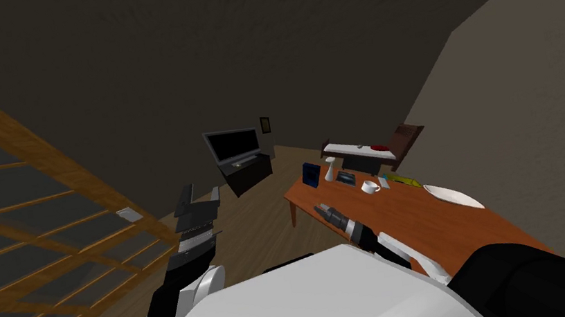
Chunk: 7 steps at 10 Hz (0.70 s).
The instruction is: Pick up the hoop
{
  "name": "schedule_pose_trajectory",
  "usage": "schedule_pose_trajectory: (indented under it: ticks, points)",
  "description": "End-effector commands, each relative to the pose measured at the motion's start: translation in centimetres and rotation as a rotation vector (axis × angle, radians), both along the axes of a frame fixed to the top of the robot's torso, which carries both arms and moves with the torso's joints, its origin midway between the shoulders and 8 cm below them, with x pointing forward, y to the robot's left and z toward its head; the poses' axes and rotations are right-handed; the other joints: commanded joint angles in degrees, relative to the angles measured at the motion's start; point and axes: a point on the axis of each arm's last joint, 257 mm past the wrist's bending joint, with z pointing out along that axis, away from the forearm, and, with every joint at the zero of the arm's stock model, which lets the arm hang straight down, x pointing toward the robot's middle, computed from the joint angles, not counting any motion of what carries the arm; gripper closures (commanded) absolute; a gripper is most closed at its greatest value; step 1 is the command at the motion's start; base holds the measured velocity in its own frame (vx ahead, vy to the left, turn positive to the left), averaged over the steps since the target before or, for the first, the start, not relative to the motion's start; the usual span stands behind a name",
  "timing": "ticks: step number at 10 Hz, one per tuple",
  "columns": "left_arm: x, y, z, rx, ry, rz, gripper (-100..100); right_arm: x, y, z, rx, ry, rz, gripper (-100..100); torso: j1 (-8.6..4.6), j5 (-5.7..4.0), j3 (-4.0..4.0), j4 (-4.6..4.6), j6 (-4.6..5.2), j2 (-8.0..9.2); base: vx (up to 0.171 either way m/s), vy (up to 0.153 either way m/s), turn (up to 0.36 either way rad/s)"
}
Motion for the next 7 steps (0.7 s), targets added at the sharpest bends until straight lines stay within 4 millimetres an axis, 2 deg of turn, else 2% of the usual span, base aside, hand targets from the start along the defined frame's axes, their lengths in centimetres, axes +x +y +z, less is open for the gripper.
schedule_pose_trajectory:
  ticks: [1,2,4,5,7]
  points:
    - [0.0,0.0,0.0,0.0,0.0,0.0,0,-1.2,-0.8,-2.6,-0.075,0.047,0.035,-100,0.0,0.0,0.0,0.0,0.0,0.0,0.053,0.031,0.116]
    - [0.0,0.0,0.0,0.0,0.0,0.0,0,-1.3,-1.4,-3.4,-0.086,0.064,0.028,-100,0.01,0.0,0.02,0.01,-0.01,0.03,0.048,0.024,0.079]
    - [0.0,0.0,0.0,0.0,0.0,0.0,0,-3.9,-3.3,-8.2,-0.213,0.161,0.075,-100,0.02,0.0,0.01,0.01,-0.02,0.01,0.078,0.046,0.233]
    - [0.0,0.0,0.0,0.0,0.0,0.0,0,-4.0,-3.6,-8.2,-0.224,0.164,0.08,-100,0.08,0.02,-0.04,-0.01,-0.03,-0.09,0.081,0.028,0.048]
    - [0.0,0.0,0.0,0.0,0.0,0.0,0,-6.9,-5.5,-12.2,-0.346,0.249,0.141,-100,-0.01,0.0,-0.04,-0.01,-0.03,-0.08,0.097,0.026,0.192]
